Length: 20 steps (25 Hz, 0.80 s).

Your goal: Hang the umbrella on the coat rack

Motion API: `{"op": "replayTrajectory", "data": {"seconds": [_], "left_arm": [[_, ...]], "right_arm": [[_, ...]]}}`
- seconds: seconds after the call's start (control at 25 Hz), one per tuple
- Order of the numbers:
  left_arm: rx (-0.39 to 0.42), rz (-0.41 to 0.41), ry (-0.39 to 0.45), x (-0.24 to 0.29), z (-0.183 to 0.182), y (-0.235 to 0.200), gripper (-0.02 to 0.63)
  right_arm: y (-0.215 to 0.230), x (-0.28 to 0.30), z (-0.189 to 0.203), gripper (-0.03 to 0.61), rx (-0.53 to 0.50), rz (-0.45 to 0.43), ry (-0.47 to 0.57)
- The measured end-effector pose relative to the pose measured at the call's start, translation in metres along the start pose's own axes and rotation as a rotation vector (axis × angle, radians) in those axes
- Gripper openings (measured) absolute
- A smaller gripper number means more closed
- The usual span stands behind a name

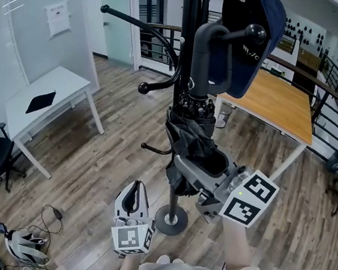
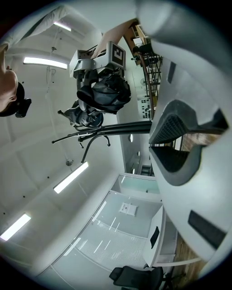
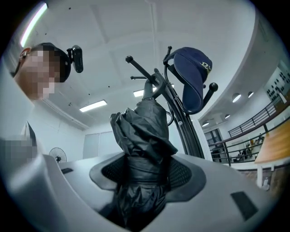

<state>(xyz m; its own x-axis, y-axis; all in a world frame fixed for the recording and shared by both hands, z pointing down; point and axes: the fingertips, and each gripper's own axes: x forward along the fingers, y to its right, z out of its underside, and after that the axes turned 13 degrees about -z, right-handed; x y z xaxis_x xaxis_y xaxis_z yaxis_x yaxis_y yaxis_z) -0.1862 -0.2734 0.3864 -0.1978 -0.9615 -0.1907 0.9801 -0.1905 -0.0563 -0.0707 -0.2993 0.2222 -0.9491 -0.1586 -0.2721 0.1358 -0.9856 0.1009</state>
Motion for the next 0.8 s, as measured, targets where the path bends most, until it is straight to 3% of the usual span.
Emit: {"op": "replayTrajectory", "data": {"seconds": [0.44, 0.8], "left_arm": [[0.003, -0.04, -0.011, 0.001, 0.003, -0.016, 0.04], [0.018, -0.062, -0.029, 0.005, 0.01, -0.025, 0.04]], "right_arm": [[0.034, 0.015, 0.054, 0.268, 0.186, 0.005, -0.044], [0.046, 0.02, 0.062, 0.268, 0.155, 0.0, -0.022]]}}
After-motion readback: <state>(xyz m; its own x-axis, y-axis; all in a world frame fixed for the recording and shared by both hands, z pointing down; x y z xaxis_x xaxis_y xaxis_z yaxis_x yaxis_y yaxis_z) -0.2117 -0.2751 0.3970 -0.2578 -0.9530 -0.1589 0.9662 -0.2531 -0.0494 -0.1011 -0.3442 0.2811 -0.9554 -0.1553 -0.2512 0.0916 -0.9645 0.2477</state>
